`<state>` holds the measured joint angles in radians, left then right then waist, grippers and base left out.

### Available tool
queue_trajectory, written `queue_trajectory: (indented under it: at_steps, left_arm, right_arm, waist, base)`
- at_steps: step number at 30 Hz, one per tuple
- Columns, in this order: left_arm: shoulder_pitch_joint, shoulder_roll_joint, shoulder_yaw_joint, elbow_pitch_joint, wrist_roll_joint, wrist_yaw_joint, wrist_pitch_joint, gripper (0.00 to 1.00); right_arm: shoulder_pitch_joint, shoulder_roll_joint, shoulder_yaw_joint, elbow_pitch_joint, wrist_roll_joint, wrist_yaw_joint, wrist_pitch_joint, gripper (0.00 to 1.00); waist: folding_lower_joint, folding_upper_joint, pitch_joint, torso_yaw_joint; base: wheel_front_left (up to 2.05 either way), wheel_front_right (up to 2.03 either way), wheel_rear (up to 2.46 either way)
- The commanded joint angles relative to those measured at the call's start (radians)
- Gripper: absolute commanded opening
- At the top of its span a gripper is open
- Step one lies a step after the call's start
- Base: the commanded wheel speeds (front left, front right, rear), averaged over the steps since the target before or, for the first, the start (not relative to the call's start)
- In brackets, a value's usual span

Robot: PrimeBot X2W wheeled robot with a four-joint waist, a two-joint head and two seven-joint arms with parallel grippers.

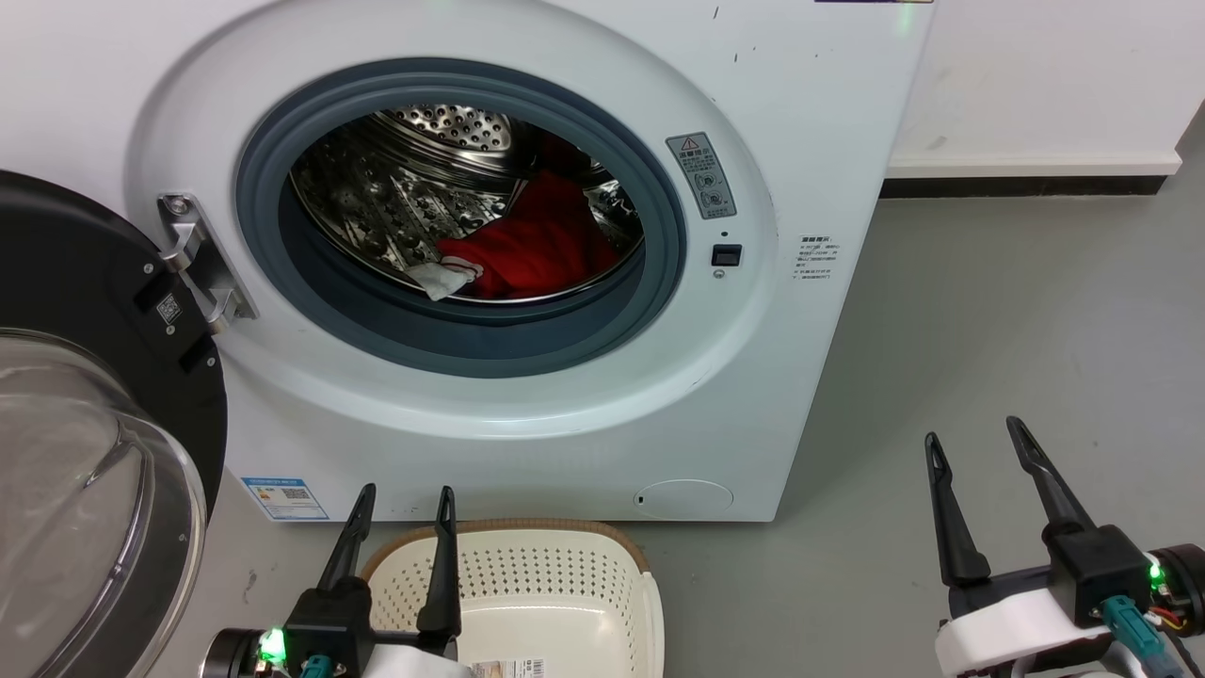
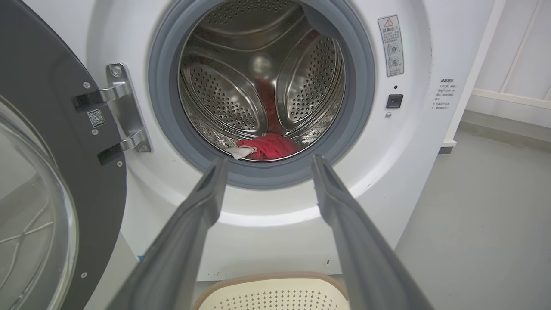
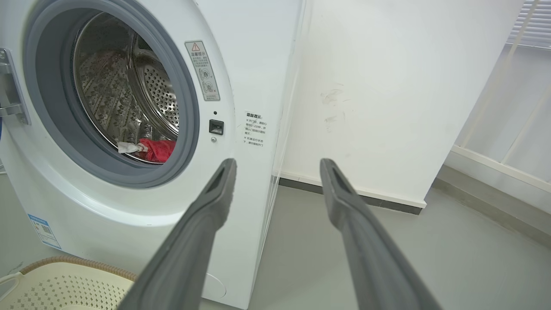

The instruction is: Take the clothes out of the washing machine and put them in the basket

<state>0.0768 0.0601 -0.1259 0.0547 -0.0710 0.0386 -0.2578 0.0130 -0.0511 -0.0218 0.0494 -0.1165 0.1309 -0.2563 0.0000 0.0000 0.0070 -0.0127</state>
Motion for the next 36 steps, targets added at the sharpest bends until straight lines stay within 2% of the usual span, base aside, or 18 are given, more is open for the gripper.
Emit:
queue_trajectory:
  at_steps: [1, 21, 26, 31, 36]
  left_arm:
    - [0.010, 0.000, 0.000, -0.006, 0.015, -0.001, -0.005, 1.00]
    - [-0.001, -0.009, 0.015, -0.003, 0.021, -0.015, -0.009, 1.00]
    - [-0.016, -0.010, 0.022, 0.009, 0.015, -0.019, -0.008, 1.00]
    - [-0.172, 0.008, 0.047, 0.093, 0.009, -0.066, -0.008, 1.00]
    - [-0.384, 0.064, 0.069, 0.246, 0.006, -0.109, -0.008, 1.00]
  right_arm:
    - [0.012, 0.002, 0.000, 0.001, -0.012, 0.000, -0.008, 1.00]
    - [-0.009, 0.002, -0.010, 0.034, 0.019, 0.000, -0.009, 1.00]
    - [-0.023, 0.002, -0.010, 0.023, 0.025, 0.000, -0.009, 1.00]
    - [-0.081, 0.002, 0.004, 0.000, 0.008, 0.000, -0.009, 1.00]
    - [-0.128, 0.002, 0.004, -0.010, 0.009, 0.000, -0.009, 1.00]
  waist:
    - [0.0000, 0.0000, 0.001, 0.000]
    - [0.0000, 0.0000, 0.010, -0.002]
    - [0.0000, 0.0000, 0.048, -0.006]
    - [0.0000, 0.0000, 0.187, -0.029]
    - [0.0000, 0.0000, 0.282, -0.072]
  base:
    - [0.00, 0.00, 0.00]
    - [0.00, 0.00, 0.00]
    - [0.00, 0.00, 0.00]
    - [0.00, 0.00, 0.00]
    - [0.00, 0.00, 0.00]
